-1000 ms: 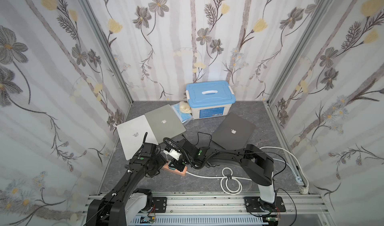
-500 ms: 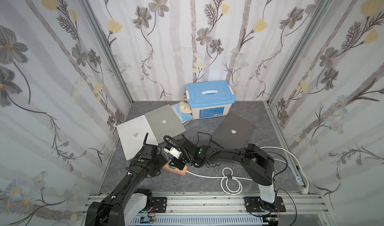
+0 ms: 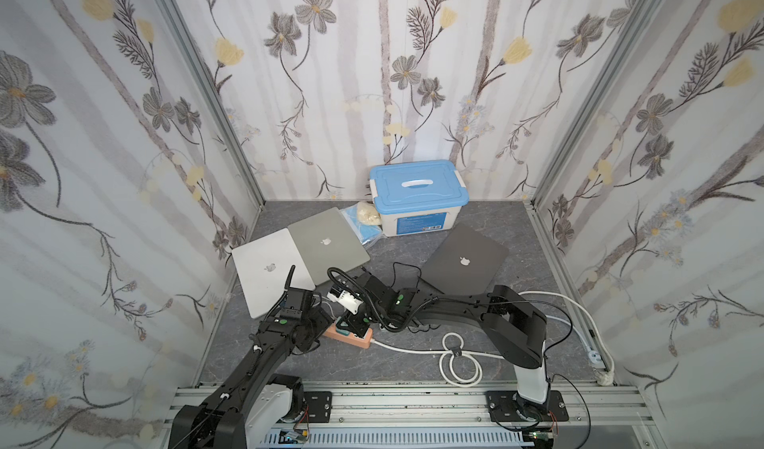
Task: Unplug the laptop charger
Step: Remove the plug from the socket.
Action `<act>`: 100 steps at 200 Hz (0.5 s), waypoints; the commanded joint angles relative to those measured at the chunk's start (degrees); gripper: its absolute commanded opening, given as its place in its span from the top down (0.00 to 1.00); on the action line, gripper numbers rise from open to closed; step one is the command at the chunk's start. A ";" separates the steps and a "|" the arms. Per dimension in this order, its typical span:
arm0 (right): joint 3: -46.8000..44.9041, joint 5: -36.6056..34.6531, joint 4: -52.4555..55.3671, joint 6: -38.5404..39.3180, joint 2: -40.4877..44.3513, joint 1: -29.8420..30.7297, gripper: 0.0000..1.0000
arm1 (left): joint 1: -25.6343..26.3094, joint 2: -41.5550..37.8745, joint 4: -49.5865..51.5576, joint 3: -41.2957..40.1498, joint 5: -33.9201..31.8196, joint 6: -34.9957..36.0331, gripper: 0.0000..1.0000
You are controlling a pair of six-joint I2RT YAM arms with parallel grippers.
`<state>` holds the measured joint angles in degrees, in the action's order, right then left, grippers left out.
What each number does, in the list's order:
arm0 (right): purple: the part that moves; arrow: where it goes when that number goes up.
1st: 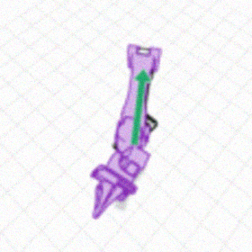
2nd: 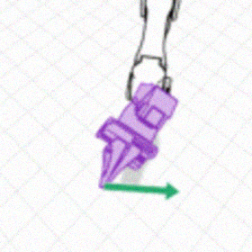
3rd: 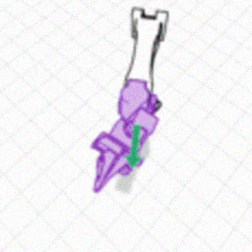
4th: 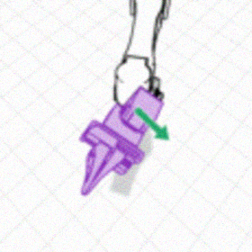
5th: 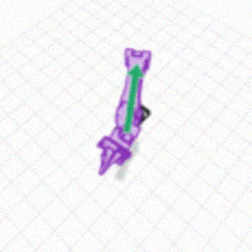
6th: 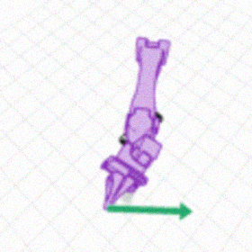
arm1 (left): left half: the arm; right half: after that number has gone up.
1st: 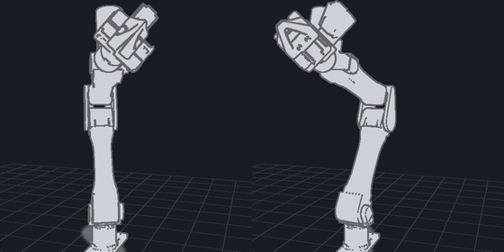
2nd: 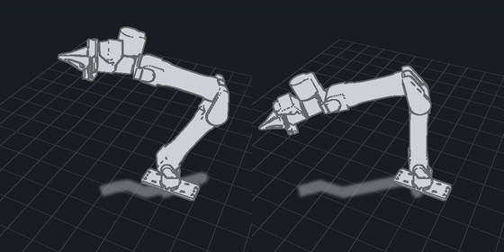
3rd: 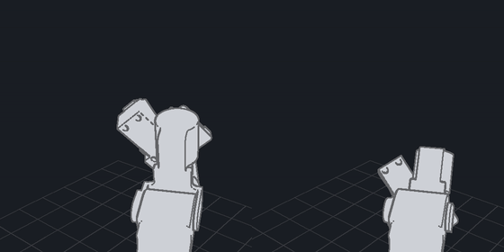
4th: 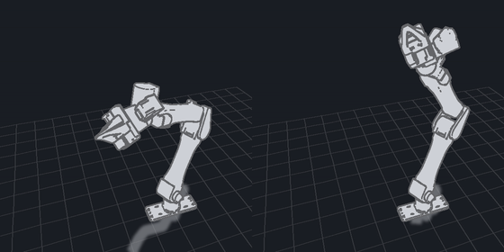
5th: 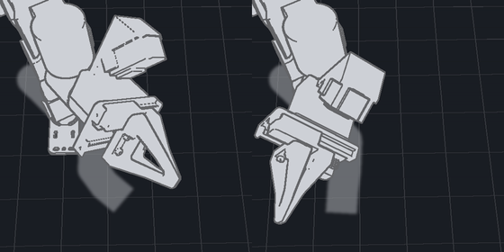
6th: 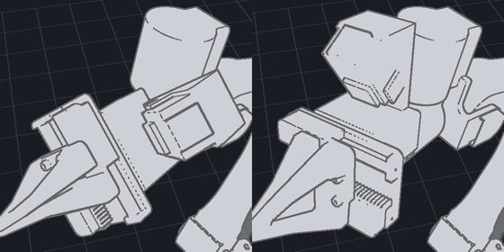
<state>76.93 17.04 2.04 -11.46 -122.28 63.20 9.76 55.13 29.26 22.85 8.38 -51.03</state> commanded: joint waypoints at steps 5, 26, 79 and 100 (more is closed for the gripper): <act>0.61 -3.39 -3.40 0.44 1.31 0.58 0.89 | 0.25 0.37 7.17 -0.53 -3.02 0.22 0.25; 1.56 -6.49 -1.79 1.67 1.34 1.62 0.88 | 0.25 0.53 7.13 -0.48 -3.07 0.23 0.25; 2.40 -1.72 -2.13 -1.01 0.10 0.81 0.88 | 0.44 0.55 7.13 -0.53 -3.20 0.22 0.26; 2.16 -1.12 -1.94 -1.63 0.29 -0.04 0.88 | 0.44 0.57 7.16 -0.49 -3.20 0.16 0.26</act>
<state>78.74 14.02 3.11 -11.73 -121.93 63.70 10.13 55.27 29.45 22.87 7.77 -51.31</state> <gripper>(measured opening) 0.263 0.744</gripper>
